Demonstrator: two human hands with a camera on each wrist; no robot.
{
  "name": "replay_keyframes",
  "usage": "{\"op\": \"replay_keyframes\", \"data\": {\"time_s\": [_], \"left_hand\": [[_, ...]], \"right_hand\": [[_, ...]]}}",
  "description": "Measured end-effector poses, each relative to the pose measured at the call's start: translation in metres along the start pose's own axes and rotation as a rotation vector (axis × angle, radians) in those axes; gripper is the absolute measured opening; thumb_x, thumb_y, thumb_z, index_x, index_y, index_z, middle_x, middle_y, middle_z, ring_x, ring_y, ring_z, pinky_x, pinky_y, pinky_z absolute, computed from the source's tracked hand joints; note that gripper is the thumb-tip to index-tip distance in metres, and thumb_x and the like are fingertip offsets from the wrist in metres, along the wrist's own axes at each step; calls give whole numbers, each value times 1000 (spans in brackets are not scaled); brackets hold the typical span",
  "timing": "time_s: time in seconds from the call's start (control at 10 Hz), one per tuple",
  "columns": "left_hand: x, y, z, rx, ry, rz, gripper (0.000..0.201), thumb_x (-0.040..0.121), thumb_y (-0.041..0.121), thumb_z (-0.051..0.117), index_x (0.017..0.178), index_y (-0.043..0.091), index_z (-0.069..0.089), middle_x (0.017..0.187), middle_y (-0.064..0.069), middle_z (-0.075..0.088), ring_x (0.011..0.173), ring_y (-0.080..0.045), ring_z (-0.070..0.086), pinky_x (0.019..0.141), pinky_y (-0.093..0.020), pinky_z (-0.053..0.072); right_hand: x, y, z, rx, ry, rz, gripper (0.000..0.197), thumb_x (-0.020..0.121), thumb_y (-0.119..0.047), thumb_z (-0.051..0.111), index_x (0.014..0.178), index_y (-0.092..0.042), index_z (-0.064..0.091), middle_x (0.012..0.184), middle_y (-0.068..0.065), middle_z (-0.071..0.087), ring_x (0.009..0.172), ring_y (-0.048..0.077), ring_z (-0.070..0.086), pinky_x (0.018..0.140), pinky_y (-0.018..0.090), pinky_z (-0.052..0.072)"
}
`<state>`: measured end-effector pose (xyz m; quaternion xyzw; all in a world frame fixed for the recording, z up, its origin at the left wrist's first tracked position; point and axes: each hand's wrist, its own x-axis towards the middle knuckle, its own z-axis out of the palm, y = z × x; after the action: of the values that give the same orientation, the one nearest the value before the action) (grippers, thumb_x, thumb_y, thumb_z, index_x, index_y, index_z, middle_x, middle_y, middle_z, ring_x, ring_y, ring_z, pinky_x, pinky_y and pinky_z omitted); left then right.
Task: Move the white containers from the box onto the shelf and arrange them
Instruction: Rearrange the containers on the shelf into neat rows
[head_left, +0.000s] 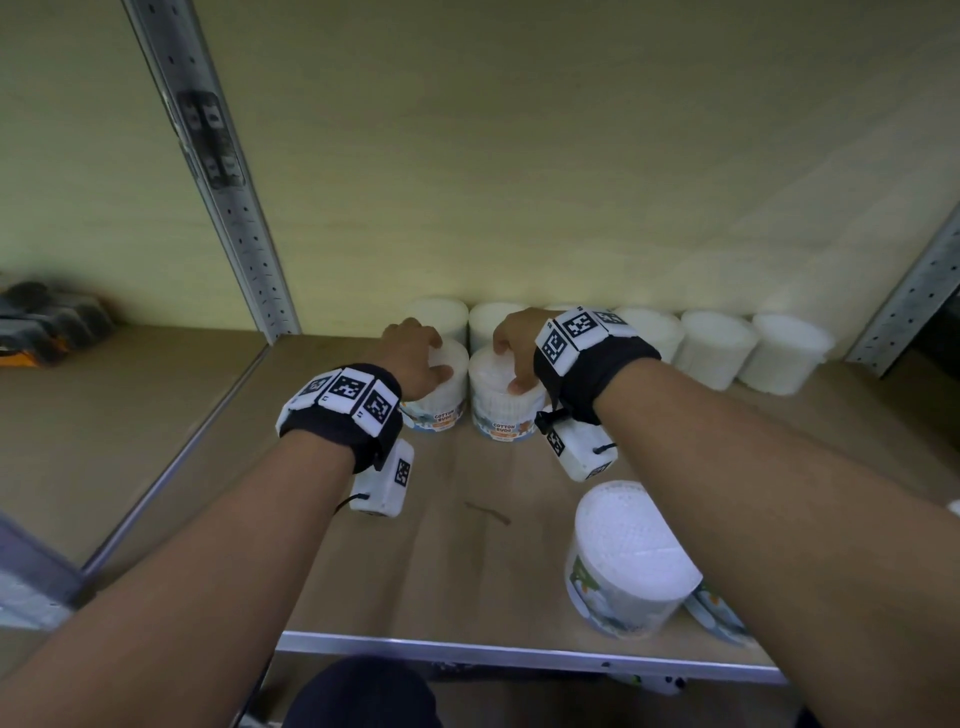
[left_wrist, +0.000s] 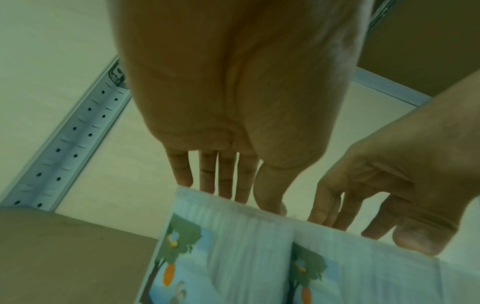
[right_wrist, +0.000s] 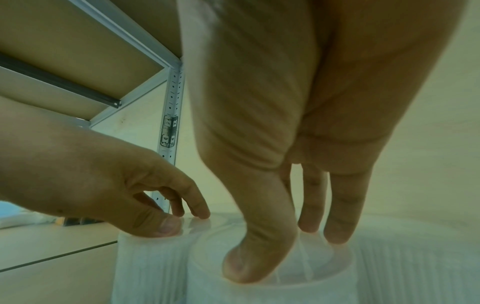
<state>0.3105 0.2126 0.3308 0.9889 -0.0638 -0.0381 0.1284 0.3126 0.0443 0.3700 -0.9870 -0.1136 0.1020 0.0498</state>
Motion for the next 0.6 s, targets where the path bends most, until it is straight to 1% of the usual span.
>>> {"op": "replay_keyframes", "data": {"time_s": [0.1, 0.2, 0.3, 0.4, 0.5, 0.6], "left_hand": [[-4, -4, -3, -88, -30, 36, 50, 93, 24, 56, 140, 15, 42, 148, -6, 36, 136, -25, 34, 110, -33, 29], [-4, -8, -7, -111, -72, 70, 50, 94, 18, 56, 141, 19, 42, 150, -3, 36, 137, -23, 35, 108, -29, 30], [-4, -10, -10, -94, -102, 89, 51, 94, 14, 55, 142, 21, 41, 151, -2, 34, 138, -22, 34, 108, -29, 30], [-4, -9, -10, -93, -103, 95, 51, 94, 13, 55, 142, 21, 42, 152, -2, 33, 138, -23, 33, 109, -30, 30], [-5, -9, -10, -89, -106, 99, 51, 93, 13, 55, 141, 21, 42, 152, -2, 33, 139, -23, 33, 110, -31, 29], [-10, -11, -12, -66, -119, 108, 51, 93, 13, 57, 141, 23, 42, 151, -1, 34, 138, -22, 34, 110, -30, 30]], "right_hand": [[2, -3, 0, -6, -15, 11, 61, 75, -17, 78, 131, -10, 55, 133, 12, 55, 123, 27, 54, 95, 32, 45], [0, 0, 1, 48, 5, -16, 60, 76, -15, 78, 131, -9, 55, 133, 12, 55, 123, 28, 54, 95, 32, 45], [10, 4, 5, 23, 9, -28, 60, 76, -14, 78, 131, -9, 55, 134, 12, 55, 123, 28, 54, 95, 32, 45], [11, 3, 6, 18, -3, -15, 60, 76, -14, 78, 131, -9, 55, 134, 12, 55, 123, 28, 54, 95, 33, 45], [12, 0, 4, -89, -18, -9, 61, 76, -15, 78, 131, -9, 55, 134, 12, 55, 124, 28, 54, 96, 33, 45], [-7, -10, -7, -89, -64, 57, 60, 75, -15, 78, 130, -9, 56, 133, 12, 55, 123, 28, 55, 95, 32, 45]]}}
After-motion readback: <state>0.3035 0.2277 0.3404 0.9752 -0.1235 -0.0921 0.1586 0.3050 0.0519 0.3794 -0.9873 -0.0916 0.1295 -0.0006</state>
